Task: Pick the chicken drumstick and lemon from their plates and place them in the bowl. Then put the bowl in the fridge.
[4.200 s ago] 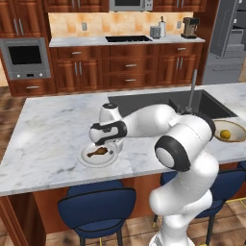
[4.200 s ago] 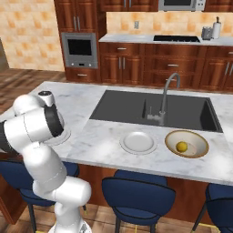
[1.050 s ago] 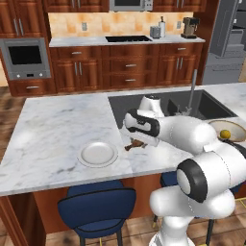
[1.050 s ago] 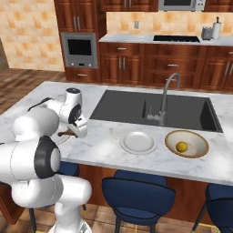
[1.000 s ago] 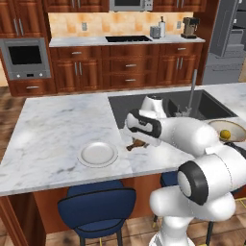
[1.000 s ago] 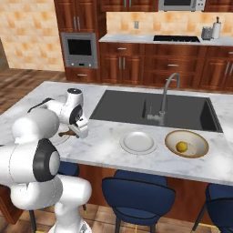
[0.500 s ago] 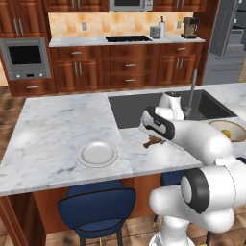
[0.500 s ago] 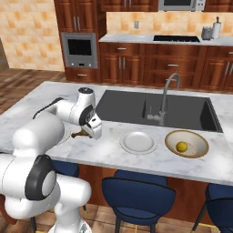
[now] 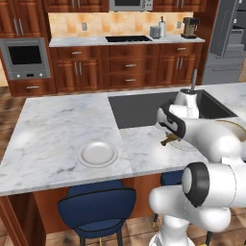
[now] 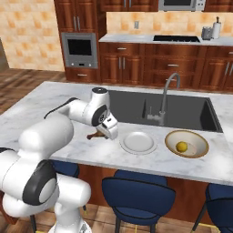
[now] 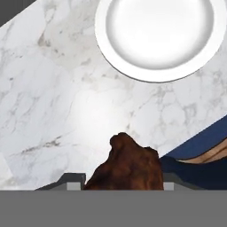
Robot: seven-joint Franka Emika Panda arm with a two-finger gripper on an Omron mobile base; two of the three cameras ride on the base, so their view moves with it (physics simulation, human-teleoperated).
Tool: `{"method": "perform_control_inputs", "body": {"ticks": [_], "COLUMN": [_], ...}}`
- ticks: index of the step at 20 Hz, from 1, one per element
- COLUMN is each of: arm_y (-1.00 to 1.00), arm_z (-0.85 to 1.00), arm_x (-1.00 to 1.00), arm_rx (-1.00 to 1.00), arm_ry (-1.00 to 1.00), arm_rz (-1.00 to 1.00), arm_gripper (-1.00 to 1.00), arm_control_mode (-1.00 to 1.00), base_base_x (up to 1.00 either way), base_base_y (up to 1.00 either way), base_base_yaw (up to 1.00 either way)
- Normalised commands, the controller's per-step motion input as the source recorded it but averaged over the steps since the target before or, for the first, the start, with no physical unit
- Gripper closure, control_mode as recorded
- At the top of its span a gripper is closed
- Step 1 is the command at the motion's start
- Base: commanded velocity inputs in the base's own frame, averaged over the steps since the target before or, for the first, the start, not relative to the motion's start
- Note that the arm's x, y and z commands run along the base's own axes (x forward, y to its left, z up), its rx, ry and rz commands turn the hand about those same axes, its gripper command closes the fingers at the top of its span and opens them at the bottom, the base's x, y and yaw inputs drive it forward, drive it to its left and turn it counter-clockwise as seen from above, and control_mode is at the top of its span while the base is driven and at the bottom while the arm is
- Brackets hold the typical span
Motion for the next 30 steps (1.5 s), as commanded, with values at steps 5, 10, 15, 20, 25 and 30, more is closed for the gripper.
{"method": "perform_control_inputs", "body": {"ticks": [5, 10, 15, 20, 25, 30], "arm_y": [-0.68, -0.71, -0.71, -0.69, -0.7, -0.68], "arm_z": [0.1, 0.08, 0.03, 0.01, 0.0, 0.02], "arm_x": [0.05, 0.04, 0.03, 0.07, 0.09, 0.12], "arm_rx": [0.0, 0.0, -0.01, -0.01, 0.0, 0.0], "arm_ry": [0.0, -0.01, -0.02, -0.01, 0.0, 0.0], "arm_rz": [-0.16, -0.13, -0.17, -0.18, -0.18, -0.17], "arm_gripper": [1.0, 1.0, 1.0, 1.0, 1.0, 1.0], "arm_control_mode": [-1.0, -1.0, -1.0, -1.0, -1.0, -1.0], "base_base_x": [0.0, 0.0, 0.0, 0.0, 0.0, 0.0], "base_base_y": [0.0, 0.0, 0.0, 0.0, 0.0, 0.0], "base_base_yaw": [0.0, 0.0, 0.0, 0.0, 0.0, 0.0]}}
